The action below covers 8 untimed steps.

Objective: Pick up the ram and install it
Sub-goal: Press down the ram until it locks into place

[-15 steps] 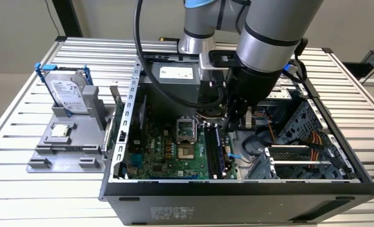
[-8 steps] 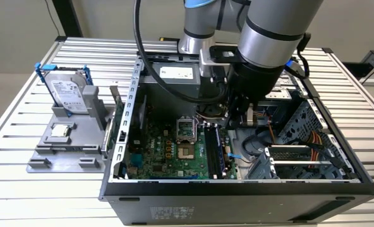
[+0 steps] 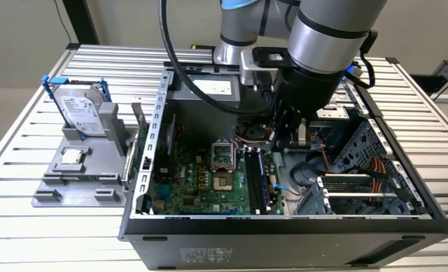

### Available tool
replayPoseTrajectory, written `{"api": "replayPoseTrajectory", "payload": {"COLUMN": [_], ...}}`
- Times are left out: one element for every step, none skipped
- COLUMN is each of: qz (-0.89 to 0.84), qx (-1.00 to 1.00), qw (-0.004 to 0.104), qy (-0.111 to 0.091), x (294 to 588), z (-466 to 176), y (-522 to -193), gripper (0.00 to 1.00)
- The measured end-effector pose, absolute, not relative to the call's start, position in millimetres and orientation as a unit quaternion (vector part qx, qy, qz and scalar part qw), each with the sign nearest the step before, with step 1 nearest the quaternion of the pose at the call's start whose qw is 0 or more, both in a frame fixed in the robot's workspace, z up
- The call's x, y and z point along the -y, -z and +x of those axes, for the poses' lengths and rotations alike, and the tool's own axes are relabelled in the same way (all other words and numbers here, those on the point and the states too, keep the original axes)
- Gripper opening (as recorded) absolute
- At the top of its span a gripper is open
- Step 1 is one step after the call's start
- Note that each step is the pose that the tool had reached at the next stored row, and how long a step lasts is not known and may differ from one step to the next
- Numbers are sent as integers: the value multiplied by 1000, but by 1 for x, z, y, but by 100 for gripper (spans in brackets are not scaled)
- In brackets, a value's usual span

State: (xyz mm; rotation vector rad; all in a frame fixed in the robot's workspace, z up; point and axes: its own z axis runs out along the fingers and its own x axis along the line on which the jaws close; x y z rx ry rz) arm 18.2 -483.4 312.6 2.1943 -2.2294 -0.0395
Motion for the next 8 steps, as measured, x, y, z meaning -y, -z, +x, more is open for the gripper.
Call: {"api": "replayPoseTrajectory", "payload": {"qz": [701, 701, 701, 701, 701, 701, 701, 701], "qx": [713, 713, 713, 713, 713, 713, 713, 713], "qw": [7, 7, 7, 6, 6, 6, 7, 7], "qy": [13, 13, 13, 13, 13, 13, 13, 13], "x": [483, 483, 483, 483, 483, 483, 483, 483], "z": [18, 18, 18, 18, 18, 18, 18, 18], "y": [-314, -315, -315, -315, -315, -315, -315, -315], "gripper": [0, 0, 0, 0, 0, 0, 0, 0]}}
